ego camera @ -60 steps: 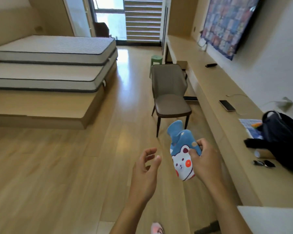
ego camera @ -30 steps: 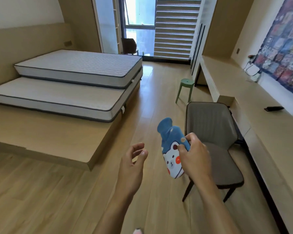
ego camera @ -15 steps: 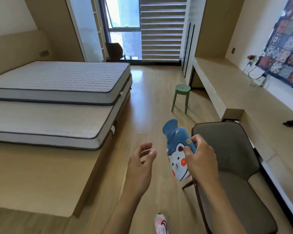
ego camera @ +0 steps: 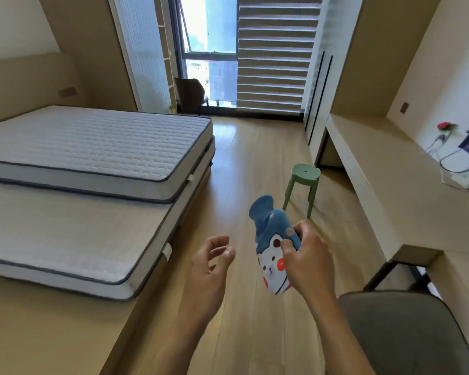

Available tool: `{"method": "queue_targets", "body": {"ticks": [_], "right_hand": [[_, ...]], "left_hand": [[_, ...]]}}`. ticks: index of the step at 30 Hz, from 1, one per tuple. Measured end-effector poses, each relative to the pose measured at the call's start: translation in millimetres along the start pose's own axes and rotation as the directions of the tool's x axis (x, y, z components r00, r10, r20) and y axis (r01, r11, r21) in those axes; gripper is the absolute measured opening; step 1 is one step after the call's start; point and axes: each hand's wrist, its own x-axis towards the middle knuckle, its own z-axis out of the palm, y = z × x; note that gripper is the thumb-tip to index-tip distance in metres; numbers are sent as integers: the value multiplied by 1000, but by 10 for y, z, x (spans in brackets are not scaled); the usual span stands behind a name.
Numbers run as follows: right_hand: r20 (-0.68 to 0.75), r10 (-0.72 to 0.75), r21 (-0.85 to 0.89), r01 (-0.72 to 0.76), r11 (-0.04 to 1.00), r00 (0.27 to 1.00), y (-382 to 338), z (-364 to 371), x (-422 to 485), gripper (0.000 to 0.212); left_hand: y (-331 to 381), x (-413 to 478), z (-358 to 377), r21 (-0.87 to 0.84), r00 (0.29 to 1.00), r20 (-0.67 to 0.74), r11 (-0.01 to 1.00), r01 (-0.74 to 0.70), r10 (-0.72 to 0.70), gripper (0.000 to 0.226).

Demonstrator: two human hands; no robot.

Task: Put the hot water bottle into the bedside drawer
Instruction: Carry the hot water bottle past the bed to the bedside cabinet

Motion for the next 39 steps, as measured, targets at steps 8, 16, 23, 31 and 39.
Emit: {"method": "queue_targets", "body": {"ticks": [8,16,23,31,39], "right_hand": [[2,-2,-45,2,999,1000,-4,793,2042,14],[-81,58,-28,-60,998,995,-102,1325,4055,14],[-79,75,11,-74,997,994,215,1802,5810,12],[-31,6,-4,-6,1000,1000,470,2213,8065,11],[25,-36,-21,37,999,999,606,2636,10084,9]], "left_hand": [[-218,2271,448,-38,999,15,999,32,-31,22],[-82,4503,940,-16,988,148,999,-40,42,30],[-256,6192,1572,6,986,166,999,-32,31,28],[-128,8224,2173,34,999,26,999,-40,40,21],[-90,10108,2800,13,999,-38,999,-31,31,20]]}}
